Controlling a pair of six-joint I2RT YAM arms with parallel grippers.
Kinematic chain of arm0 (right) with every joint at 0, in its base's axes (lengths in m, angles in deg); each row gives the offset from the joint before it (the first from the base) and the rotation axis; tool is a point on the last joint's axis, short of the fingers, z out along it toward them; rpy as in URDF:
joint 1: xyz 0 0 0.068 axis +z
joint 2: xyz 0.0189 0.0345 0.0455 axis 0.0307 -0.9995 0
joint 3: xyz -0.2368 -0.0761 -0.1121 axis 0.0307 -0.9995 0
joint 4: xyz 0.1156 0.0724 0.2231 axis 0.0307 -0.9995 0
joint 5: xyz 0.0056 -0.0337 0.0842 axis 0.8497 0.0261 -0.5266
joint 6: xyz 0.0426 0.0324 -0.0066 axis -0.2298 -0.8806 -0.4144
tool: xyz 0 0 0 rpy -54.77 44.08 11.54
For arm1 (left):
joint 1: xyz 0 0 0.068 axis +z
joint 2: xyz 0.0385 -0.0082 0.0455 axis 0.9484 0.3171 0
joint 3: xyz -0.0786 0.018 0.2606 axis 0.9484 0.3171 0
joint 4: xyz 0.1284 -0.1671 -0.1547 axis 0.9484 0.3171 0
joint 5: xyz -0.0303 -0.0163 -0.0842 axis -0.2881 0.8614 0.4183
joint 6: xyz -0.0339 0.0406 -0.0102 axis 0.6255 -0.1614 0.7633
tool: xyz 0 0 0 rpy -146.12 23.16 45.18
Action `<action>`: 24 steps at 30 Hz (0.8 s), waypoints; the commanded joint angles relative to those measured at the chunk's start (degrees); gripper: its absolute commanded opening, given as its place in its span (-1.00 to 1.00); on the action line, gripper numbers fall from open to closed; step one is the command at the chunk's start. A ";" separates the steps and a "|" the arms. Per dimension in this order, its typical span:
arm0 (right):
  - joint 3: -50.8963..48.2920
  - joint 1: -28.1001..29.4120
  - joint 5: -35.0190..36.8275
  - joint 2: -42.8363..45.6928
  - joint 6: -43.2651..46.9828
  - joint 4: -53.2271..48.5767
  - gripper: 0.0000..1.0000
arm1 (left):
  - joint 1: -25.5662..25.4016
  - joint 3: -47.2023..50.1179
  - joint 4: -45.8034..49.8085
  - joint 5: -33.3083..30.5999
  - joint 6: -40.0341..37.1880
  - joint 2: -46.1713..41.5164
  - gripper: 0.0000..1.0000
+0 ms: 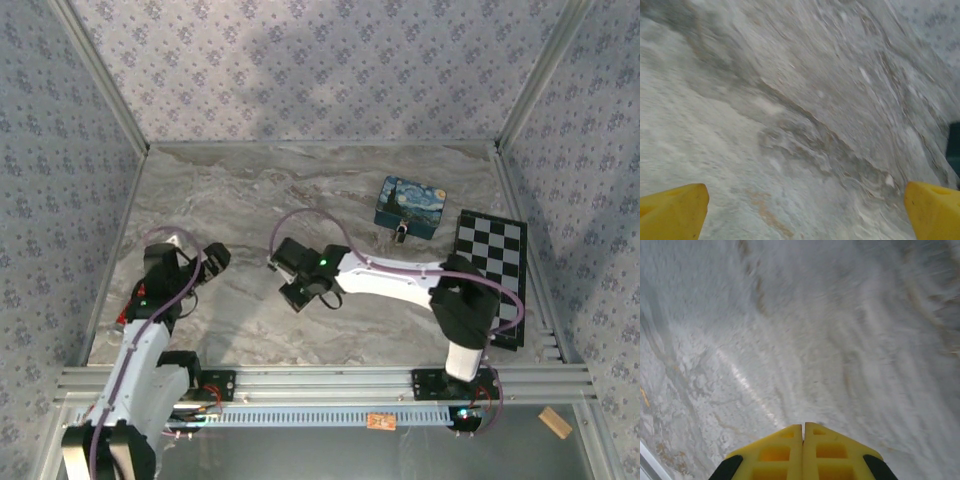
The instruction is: Unlock a padlock with a key
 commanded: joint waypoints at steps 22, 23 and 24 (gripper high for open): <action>-9.51 -13.78 -1.46 24.15 -2.08 18.63 -1.00 | -22.70 -3.52 -36.23 24.93 0.85 13.85 0.85; -9.08 -13.68 -1.90 24.29 -1.98 18.42 -1.00 | -22.97 -3.36 -38.34 26.04 1.81 14.01 0.83; -8.59 -13.66 -2.25 24.49 -1.91 18.28 -1.00 | -23.32 -3.14 -40.73 27.26 2.69 14.20 0.81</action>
